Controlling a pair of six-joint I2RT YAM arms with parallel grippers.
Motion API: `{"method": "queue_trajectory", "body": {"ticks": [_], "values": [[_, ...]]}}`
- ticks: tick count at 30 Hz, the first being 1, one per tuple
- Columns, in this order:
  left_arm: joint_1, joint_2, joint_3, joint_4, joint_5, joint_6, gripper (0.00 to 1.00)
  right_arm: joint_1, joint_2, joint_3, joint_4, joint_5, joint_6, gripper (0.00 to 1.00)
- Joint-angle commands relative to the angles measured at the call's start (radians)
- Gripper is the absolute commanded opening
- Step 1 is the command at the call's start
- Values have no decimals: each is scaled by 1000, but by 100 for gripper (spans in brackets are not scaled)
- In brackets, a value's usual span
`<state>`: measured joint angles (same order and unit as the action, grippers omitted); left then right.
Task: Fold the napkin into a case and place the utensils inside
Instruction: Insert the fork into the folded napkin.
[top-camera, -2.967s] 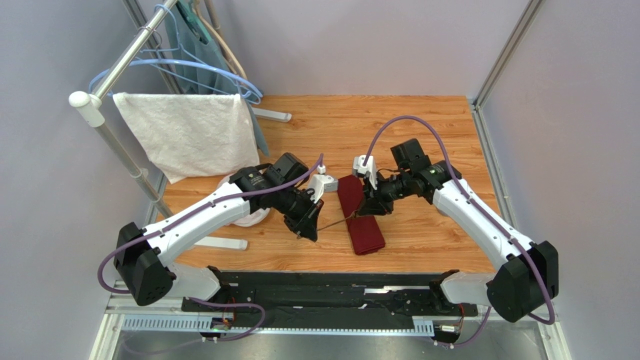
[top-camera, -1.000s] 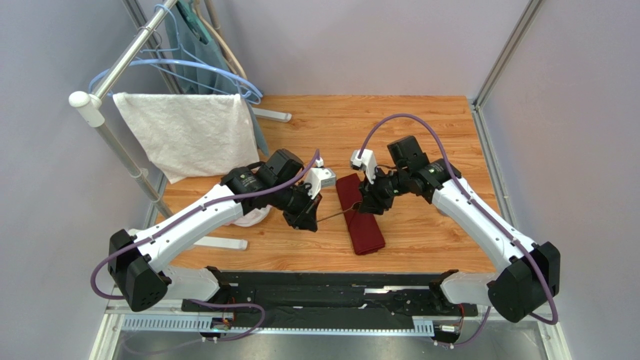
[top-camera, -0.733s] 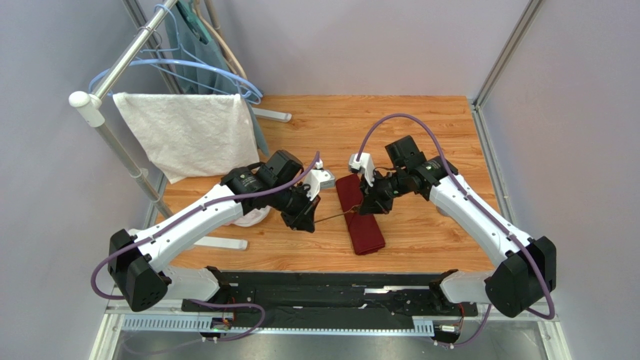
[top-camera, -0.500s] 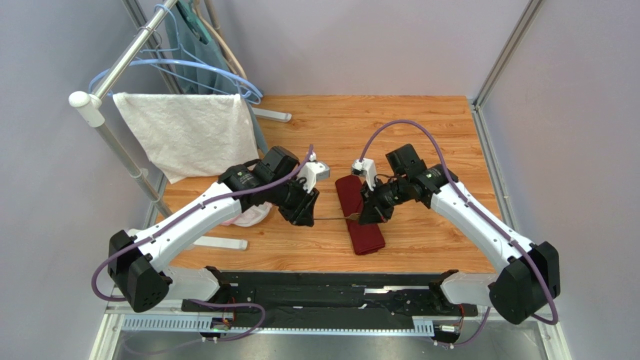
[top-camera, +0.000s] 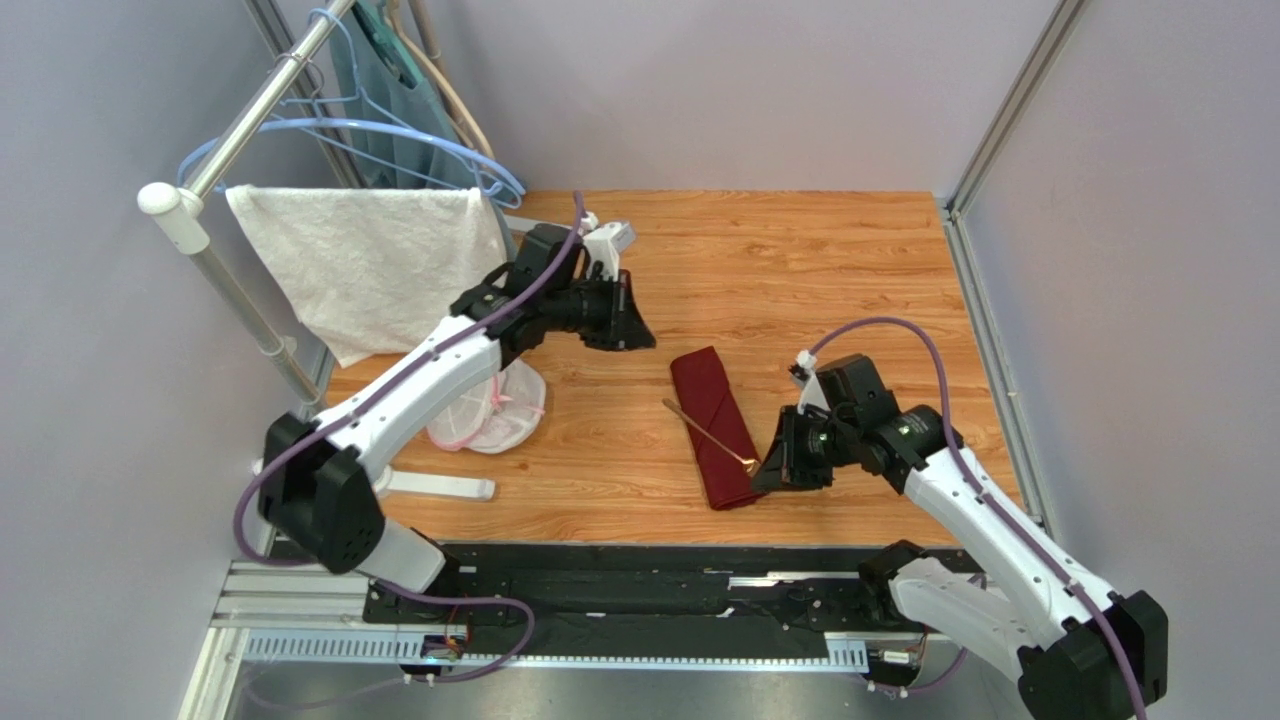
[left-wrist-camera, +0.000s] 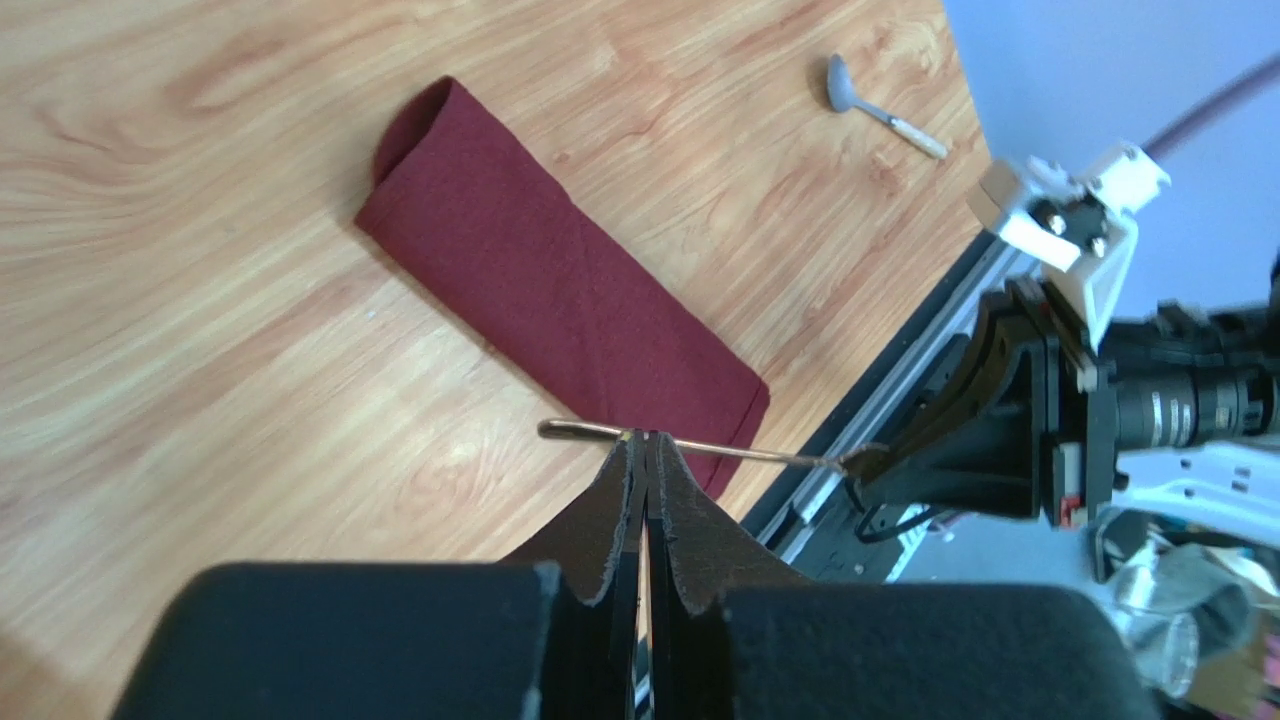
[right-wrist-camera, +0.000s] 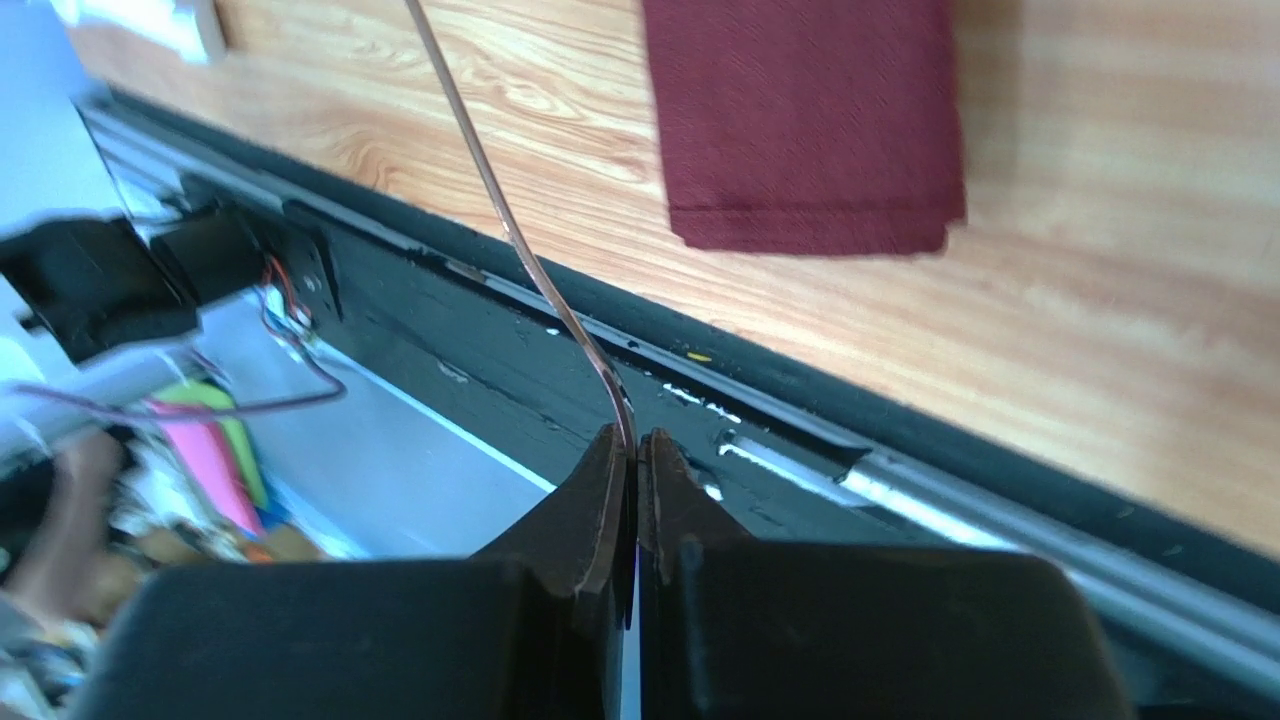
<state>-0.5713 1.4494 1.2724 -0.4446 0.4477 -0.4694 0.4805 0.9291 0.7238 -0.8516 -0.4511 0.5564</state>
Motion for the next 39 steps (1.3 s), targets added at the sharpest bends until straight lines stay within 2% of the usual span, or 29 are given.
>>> {"method": "queue_trajectory", "body": {"ticks": [1, 7, 11, 22, 28, 32, 39], "values": [[-35, 161, 54, 150, 79, -81, 3, -37, -110, -102, -95, 38, 296, 0], [-85, 347, 88, 277, 54, -101, 0, -129, -326, -167, -168, 114, 387, 0], [-96, 431, 116, 300, 33, -101, 0, -206, -378, -191, -214, 83, 384, 0], [-96, 568, 194, 299, 8, -107, 0, -207, -377, -271, -87, -52, 439, 0], [-98, 585, 216, 265, -15, -101, 0, -207, -409, -302, -27, -79, 496, 0], [-96, 600, 242, 201, -41, -91, 0, -174, -417, -320, 12, -61, 528, 0], [-96, 585, 211, 187, -52, -101, 0, -105, -423, -371, 106, -51, 615, 0]]}}
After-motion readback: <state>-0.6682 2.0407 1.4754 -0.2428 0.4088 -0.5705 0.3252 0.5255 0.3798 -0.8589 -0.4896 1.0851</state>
